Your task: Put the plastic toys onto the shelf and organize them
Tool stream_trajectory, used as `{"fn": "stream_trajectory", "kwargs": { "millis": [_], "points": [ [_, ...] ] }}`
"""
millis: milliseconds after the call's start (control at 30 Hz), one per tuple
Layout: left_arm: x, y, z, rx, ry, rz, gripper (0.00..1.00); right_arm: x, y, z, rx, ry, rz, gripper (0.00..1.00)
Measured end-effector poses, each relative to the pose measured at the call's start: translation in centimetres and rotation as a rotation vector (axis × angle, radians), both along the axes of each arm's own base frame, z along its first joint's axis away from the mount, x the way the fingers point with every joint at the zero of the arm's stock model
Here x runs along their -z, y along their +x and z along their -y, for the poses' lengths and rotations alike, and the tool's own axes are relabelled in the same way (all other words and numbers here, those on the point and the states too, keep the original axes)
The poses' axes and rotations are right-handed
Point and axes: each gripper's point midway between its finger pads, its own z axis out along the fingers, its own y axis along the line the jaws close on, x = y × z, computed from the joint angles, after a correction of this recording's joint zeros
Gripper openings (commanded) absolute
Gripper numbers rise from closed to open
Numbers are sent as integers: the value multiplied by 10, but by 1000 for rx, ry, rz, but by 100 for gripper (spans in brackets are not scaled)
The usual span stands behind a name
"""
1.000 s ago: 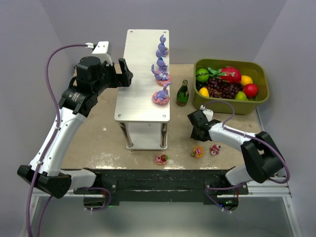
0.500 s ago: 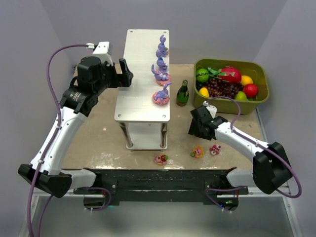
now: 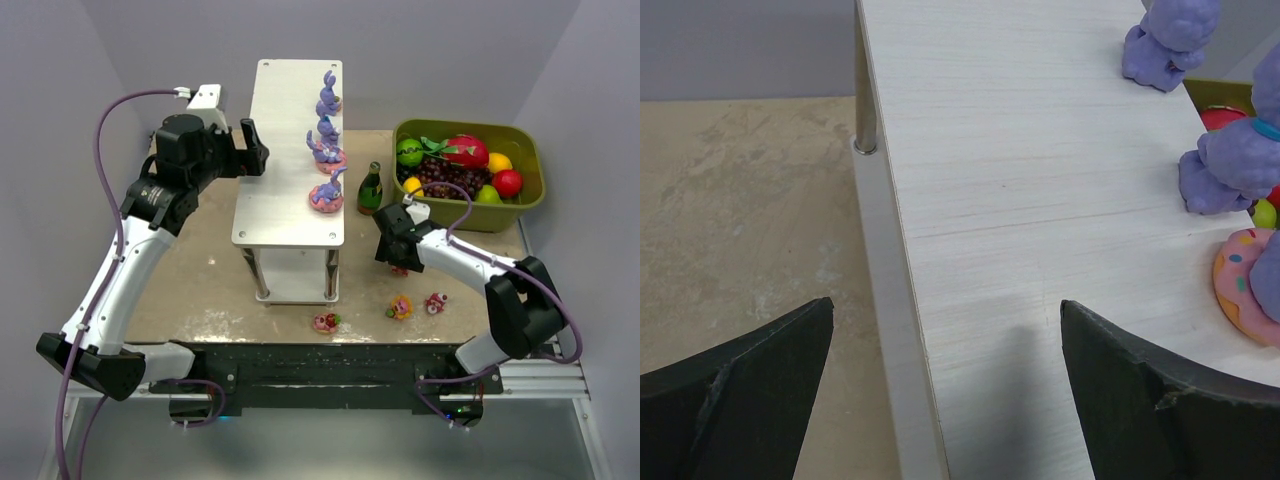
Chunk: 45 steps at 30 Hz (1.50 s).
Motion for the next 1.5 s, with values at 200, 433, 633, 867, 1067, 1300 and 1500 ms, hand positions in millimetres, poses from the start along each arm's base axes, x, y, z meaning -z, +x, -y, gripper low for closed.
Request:
{"fn": "stream_trajectory", "kwargs": {
  "millis": [200, 433, 633, 867, 1067, 1300, 1500],
  "points": [
    [0, 0, -1, -3, 0, 0, 100, 5, 5, 4, 4, -31, 5, 66],
    [0, 1, -1, -5, 0, 0, 99, 7, 12, 8, -1, -61, 24, 34],
    [0, 1, -2, -6, 0, 0, 100, -5, 24, 4, -25, -54, 87, 10],
    [0, 1, -3, -9, 1, 0, 99, -31, 25, -5, -175, -18, 151, 3],
    [0, 1, -3, -9, 0, 1, 99, -70, 33, -32, -357, 75, 271, 1],
    [-4, -1, -4, -10, -3, 9, 99, -92, 30, -77, -603, 204, 351, 0],
    [-13, -8, -7, -10, -13, 34, 100, -103, 23, -123, -830, 289, 410, 0]
  ]
}}
